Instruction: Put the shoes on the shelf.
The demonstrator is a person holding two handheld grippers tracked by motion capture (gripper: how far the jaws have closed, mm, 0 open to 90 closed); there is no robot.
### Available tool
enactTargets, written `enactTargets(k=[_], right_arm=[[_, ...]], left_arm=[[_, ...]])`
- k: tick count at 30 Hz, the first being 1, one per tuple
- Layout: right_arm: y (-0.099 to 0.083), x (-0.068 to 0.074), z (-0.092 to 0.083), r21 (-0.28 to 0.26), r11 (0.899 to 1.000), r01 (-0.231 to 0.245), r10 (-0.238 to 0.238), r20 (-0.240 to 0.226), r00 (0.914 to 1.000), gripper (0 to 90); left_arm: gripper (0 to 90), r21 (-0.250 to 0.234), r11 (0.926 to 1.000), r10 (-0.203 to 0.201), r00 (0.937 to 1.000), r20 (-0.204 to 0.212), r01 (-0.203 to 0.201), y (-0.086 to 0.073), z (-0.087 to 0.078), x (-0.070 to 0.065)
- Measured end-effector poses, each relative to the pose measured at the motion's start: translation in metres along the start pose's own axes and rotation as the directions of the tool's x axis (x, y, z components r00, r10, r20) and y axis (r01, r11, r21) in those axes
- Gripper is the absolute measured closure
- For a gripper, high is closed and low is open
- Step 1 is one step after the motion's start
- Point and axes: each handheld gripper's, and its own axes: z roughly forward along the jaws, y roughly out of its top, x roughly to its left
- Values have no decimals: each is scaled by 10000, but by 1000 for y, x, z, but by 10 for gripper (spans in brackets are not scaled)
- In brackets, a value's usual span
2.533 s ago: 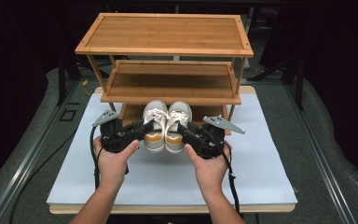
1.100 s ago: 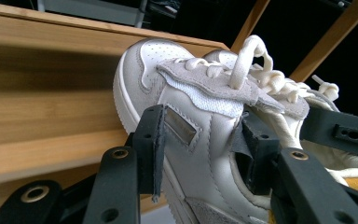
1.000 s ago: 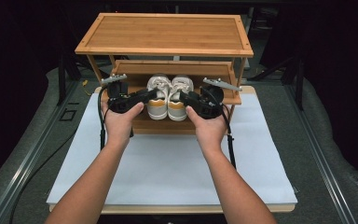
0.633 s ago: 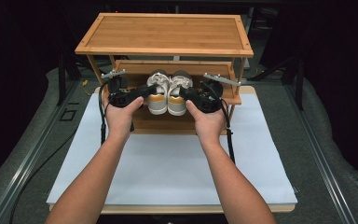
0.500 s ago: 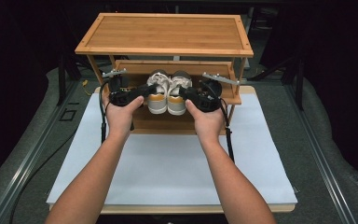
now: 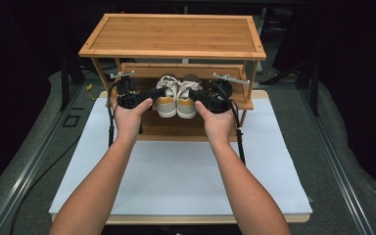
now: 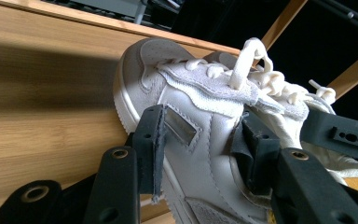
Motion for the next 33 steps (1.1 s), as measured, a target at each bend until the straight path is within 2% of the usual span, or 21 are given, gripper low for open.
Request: enactTargets(k=[4,9,15,16,18,21,22,23,25,26,28,30,33], right_arm=[[3,-2,2,102,9998,-143,144,-74,9999,608],[7,-4,5,146,9997,-170,169,44,9998,607],[9,-8,12,425,9988,-255,253,52,9997,604],[9,-8,13,464,9986,-260,257,59,9997,602],[9,-9,14,530,9984,-194,190,69,9998,599],[11,-10,14,702,9974,-174,164,143,9998,594],[13,-11,13,951,9953,-170,155,167,9997,591],[13,-11,16,718,9970,-288,282,90,9996,584],[14,-11,16,880,9959,-232,232,11,9997,563],[14,-11,16,705,9973,-180,170,143,9998,557],[16,-12,16,727,9972,-199,203,-36,9998,543],[17,-11,16,683,9974,-213,215,-18,9998,543],[18,-10,13,475,9987,-203,208,-96,9997,542]], left_arm=[[574,88,9999,98,9999,-29,-97,4,3,0],[572,123,9997,209,9997,-132,-208,8,7,0],[566,443,9990,37,9999,-149,-31,9,13,6],[562,464,9988,-157,9999,-68,160,9,13,7],[556,524,9982,-276,9996,10,275,10,13,9],[547,585,9979,-267,9996,15,266,11,14,10],[543,526,9984,-216,9998,-56,219,11,15,9],[537,516,9984,-248,9997,-45,250,12,15,9],[496,294,9991,-316,9995,74,314,12,15,9],[494,240,9989,-414,9990,145,410,14,14,8],[493,338,9989,-319,9994,97,315,16,14,7],[493,335,9989,-333,9993,142,328,17,12,8],[489,145,9993,-340,9991,261,336,18,9,7]])
